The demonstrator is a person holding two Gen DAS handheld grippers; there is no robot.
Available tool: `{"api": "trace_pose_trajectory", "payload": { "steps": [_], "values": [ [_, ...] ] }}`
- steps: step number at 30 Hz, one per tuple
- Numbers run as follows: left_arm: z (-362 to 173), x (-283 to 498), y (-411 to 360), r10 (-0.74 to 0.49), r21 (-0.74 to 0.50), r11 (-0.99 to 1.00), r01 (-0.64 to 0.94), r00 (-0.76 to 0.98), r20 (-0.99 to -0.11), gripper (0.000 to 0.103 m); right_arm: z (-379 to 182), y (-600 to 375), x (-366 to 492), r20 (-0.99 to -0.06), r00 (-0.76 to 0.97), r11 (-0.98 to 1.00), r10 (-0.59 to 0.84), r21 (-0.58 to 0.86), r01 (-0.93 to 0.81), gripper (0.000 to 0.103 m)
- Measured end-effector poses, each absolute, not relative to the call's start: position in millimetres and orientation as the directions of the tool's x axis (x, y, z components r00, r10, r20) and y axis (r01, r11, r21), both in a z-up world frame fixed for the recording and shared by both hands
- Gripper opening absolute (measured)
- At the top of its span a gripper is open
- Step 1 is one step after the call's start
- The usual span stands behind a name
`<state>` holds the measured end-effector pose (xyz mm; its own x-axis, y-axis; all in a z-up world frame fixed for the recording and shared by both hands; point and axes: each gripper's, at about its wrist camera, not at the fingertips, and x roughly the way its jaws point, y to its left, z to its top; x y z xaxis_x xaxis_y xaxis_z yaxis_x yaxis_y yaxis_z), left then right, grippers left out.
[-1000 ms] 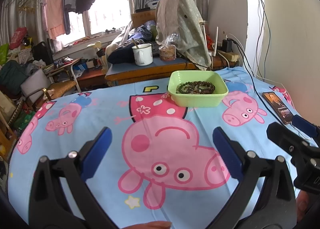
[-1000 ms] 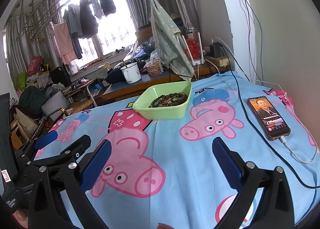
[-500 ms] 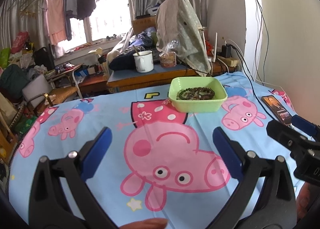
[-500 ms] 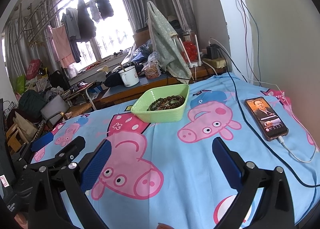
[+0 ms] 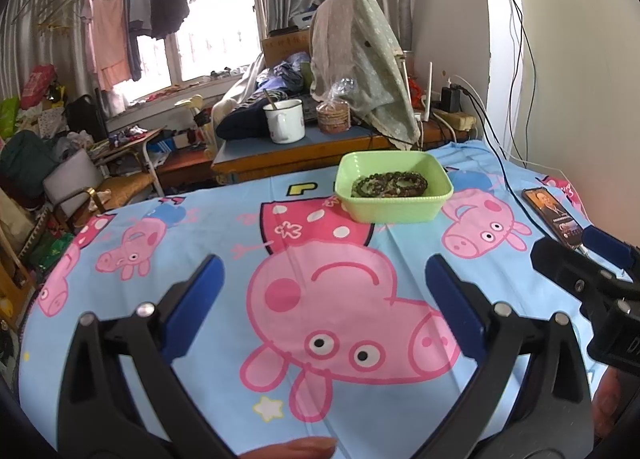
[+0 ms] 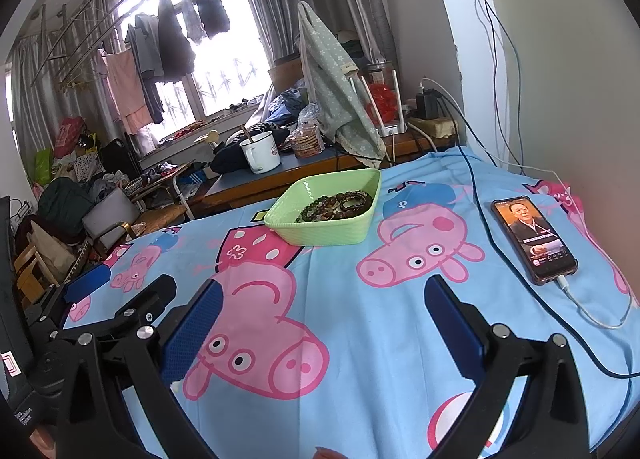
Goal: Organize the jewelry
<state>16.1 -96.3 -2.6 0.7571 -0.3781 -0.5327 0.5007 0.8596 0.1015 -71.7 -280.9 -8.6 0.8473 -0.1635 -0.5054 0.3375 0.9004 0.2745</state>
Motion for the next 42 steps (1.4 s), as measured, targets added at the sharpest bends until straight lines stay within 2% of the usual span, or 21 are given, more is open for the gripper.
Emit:
{"api": "trace_pose_trajectory", "payload": {
  "steps": [30,35,42],
  "values": [
    [-2,8,-93,-0.384,0.097,0.859,0.503,0.758,-0.527,0.097,-10,-281,-69,-0.511,0.844,0.901,-0.160,0.274,0.337,0.075],
    [2,-8,-90,-0.367,0.166,0.867,0.469,0.829,-0.423,0.097,-10,-279,-69,-0.507,0.848,0.903,-0.156,0.275,0.330,0.075],
    [7,-9,-93,-0.391,0.177,0.849,0.497,0.818,-0.421,0.097,-10,-281,-69,-0.511,0.845,0.901,-0.157,0.276,0.334,0.075]
  ]
}}
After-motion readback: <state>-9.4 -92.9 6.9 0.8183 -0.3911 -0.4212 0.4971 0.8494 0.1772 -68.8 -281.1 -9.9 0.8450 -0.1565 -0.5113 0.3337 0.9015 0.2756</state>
